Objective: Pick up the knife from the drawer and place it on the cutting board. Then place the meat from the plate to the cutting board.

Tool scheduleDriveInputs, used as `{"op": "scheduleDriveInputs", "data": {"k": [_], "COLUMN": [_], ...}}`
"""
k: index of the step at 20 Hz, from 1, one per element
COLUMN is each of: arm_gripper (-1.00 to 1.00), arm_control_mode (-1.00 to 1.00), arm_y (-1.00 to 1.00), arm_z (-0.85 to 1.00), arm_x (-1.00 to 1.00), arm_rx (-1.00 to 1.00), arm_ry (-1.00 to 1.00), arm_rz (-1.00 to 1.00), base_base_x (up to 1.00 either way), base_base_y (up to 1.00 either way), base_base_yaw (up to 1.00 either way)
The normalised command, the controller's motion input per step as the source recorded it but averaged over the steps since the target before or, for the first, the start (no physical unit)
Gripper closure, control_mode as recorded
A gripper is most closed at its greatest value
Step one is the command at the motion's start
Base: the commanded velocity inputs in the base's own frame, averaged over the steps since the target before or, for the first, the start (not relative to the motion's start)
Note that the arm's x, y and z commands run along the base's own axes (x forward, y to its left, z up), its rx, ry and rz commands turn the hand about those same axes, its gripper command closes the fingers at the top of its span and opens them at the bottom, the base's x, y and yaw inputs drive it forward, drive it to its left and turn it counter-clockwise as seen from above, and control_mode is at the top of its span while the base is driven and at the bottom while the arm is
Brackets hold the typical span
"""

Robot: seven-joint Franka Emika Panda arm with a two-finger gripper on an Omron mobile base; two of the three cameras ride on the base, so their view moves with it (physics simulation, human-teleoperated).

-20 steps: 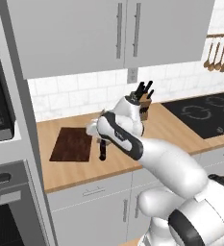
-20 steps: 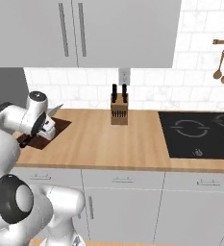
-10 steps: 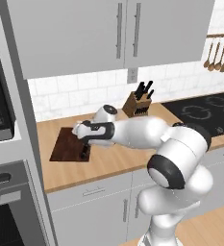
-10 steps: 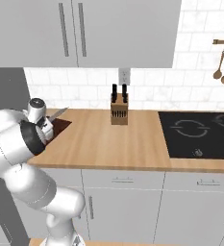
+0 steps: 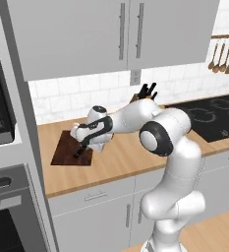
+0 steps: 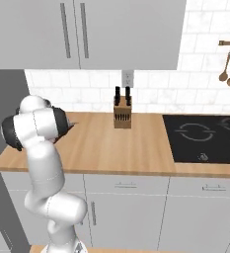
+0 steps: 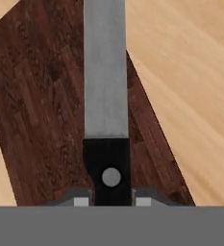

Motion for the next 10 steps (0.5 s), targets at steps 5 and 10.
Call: {"op": "scheduleDriveInputs", "data": {"k": [5,10], "arm_gripper": [1.0,1.0], "arm_control_mode": [-1.0,-1.0], "arm_y": [0.43,0.19], "arm_z": [-0.46,-0.59], "arm_x": [0.26,0.29], "arm_rx": [-0.05,-0.06], "arm_ry": [0.2,0.22], "arm_rz": [-0.13,-0.13], "base_base_x": [0.0,0.0], "base_base_y": [0.0,0.0], "base_base_yaw": [0.0,0.0]}}
